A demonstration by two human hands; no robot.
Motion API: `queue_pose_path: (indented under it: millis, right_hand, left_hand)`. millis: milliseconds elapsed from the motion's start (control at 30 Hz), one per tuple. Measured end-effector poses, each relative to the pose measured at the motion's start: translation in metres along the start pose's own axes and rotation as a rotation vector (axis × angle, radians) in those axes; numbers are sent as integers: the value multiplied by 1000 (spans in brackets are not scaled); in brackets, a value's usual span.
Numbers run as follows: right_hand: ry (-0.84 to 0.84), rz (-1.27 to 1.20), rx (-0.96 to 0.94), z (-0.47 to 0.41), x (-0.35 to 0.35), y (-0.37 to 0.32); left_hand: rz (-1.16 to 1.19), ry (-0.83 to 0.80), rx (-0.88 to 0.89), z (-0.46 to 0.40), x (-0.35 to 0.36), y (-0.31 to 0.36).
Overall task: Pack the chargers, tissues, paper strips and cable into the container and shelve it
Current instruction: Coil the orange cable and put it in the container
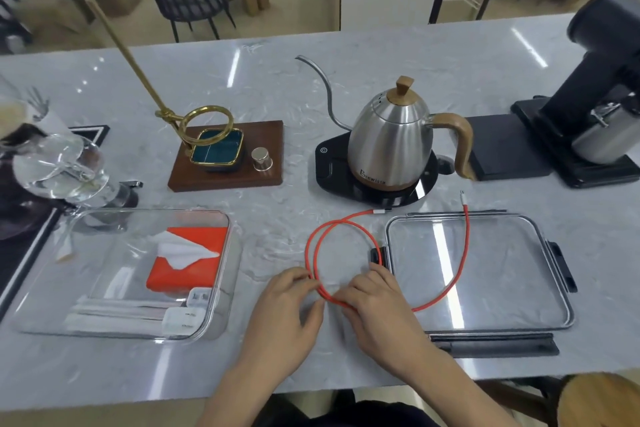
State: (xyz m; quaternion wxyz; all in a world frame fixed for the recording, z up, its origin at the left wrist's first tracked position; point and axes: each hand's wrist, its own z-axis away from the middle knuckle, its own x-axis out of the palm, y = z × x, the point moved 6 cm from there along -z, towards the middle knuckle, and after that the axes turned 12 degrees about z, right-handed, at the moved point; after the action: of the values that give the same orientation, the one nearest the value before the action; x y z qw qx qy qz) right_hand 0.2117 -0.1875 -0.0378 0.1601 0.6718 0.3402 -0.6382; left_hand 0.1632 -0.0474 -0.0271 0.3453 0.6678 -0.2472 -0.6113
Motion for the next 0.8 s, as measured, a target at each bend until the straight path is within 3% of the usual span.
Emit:
queue_pose_path:
  millis: [200, 300, 467, 600, 800]
  right_hand:
    - [31, -80, 4, 7, 1, -3]
    - [78, -212, 22, 10, -11, -3]
    - [113, -453, 120, 16, -29, -1]
    - [118, -627, 149, 21, -46, -1]
    - [36, -786, 150, 32, -63, -1]
  left_hand:
    - [28, 12, -10, 5, 0, 0]
    - [139, 108, -65, 9, -5, -2]
    - [655, 251, -356, 11, -4, -9]
    - [1159, 207, -565, 6, 4, -1]
    - [1356, 191, -618, -3, 7, 8]
